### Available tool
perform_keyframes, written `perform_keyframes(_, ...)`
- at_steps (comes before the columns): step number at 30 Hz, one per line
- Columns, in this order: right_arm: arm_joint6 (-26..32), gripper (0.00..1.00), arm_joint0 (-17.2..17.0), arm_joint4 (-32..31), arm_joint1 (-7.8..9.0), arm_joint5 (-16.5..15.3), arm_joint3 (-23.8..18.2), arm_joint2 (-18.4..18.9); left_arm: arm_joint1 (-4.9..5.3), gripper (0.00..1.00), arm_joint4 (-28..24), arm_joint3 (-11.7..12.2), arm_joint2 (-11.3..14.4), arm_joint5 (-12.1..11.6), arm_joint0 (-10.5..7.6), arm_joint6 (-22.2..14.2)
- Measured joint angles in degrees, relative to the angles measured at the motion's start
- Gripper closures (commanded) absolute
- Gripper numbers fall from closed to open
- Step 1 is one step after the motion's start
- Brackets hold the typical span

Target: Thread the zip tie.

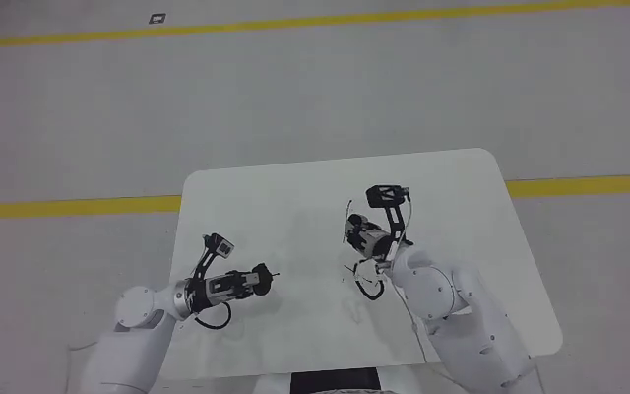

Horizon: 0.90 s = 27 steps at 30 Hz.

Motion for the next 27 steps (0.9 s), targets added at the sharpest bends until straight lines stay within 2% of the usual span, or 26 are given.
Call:
perform_keyframes(4,-7.59,1.00,-3.30,1.78,-0.37,0.73,-1.89,-2.37,-0.58,1.00,-0.21,0.18,0.30,-0.01,-0.48,3.09)
perform_keyframes(7,-10.91,1.00,-4.54,1.07,-0.50,0.41,-1.71,-4.45,-1.21,1.00,0.07,0.52,1.00,-0.01,-0.99,4.01)
perform_keyframes(13,-13.59,1.00,-4.71,1.86,-0.86,0.31,-0.89,-7.54,-2.56,1.00,1.08,1.71,3.59,0.00,-2.36,3.95)
perform_keyframes(16,-14.12,1.00,-4.47,1.31,-0.89,0.15,-0.74,-8.04,-3.18,1.00,2.37,1.22,4.05,0.00,-2.98,5.03)
perform_keyframes(27,-15.20,1.00,-4.66,2.37,-0.99,0.00,-0.84,-8.00,-3.33,1.00,2.47,0.82,4.25,0.17,-2.90,6.07)
